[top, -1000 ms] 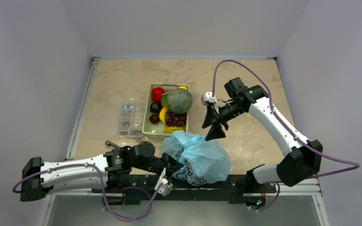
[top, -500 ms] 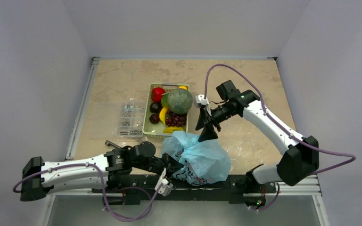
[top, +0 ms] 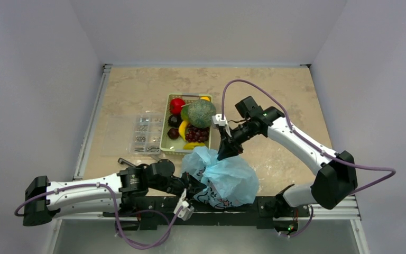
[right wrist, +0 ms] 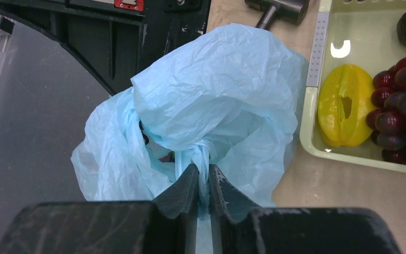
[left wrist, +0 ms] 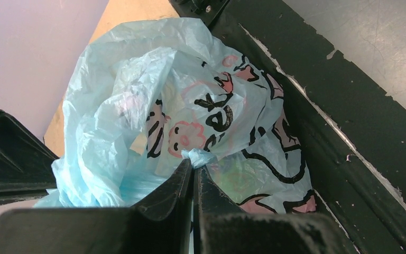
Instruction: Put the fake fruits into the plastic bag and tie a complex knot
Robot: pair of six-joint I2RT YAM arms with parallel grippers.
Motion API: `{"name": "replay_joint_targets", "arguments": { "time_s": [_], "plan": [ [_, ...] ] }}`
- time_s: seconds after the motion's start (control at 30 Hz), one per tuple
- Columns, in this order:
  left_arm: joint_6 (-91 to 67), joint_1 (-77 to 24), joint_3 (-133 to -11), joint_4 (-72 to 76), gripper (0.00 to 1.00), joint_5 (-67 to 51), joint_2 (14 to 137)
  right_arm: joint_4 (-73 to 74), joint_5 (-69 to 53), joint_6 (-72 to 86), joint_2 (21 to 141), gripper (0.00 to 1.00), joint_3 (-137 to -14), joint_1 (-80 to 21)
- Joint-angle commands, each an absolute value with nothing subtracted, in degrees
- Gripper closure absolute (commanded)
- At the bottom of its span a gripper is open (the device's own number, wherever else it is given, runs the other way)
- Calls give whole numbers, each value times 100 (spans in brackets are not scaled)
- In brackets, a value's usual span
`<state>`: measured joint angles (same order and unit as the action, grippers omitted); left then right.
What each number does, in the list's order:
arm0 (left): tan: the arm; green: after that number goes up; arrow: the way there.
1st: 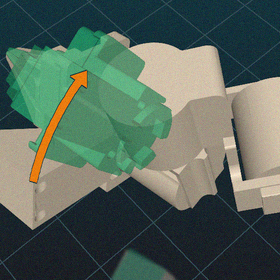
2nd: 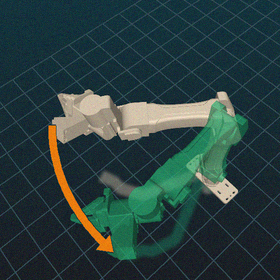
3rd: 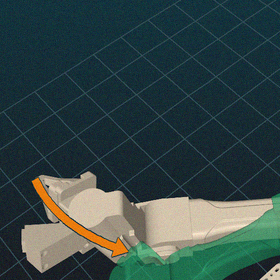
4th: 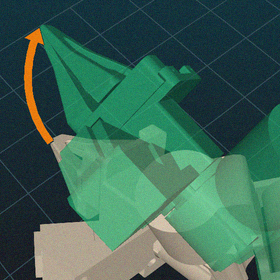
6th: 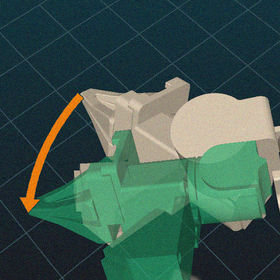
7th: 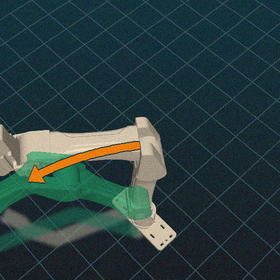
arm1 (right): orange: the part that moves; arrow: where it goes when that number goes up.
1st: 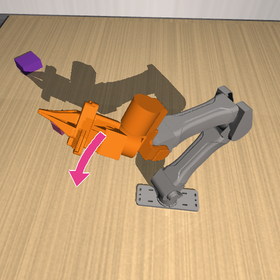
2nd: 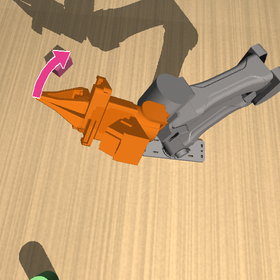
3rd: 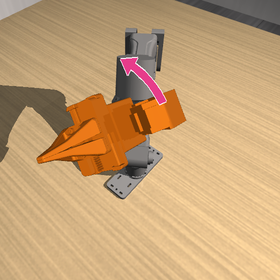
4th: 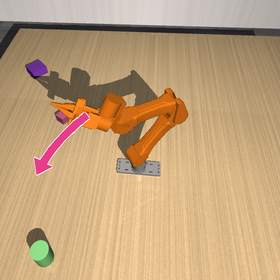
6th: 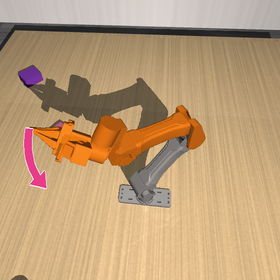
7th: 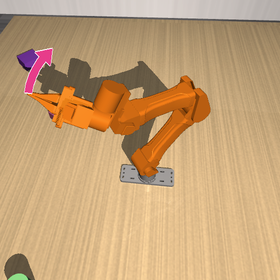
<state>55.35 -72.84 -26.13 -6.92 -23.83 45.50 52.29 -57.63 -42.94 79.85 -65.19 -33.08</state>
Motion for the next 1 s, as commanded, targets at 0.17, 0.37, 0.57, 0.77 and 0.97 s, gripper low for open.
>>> {"name": "replay_joint_targets", "arguments": {
  "time_s": [0.17, 0.37, 0.57, 0.77, 0.97],
  "plan": [
    [5143, -7313, -2686, -806, 100, -2313, 4197, 4831, -5034, -3590, 7220, 100, -6836, -3097],
    [4865, -7313, -2813, -1221, 100, -2578, 3784, 4720, -4104, -3432, 6631, 100, -7195, -2224],
    [4507, -7312, -3166, -836, 100, -2679, 3979, 5364, -3402, -4214, 6374, 100, -7364, -1130],
    [3586, -7071, -4067, 9, 100, -2525, 4845, 5966, -3102, -4890, 6098, 100, -7587, -42],
    [2564, -5769, -5123, 103, 100, -2983, 5851, 6067, -3063, -5211, 6186, 100, -7745, 1117]
  ]
}}
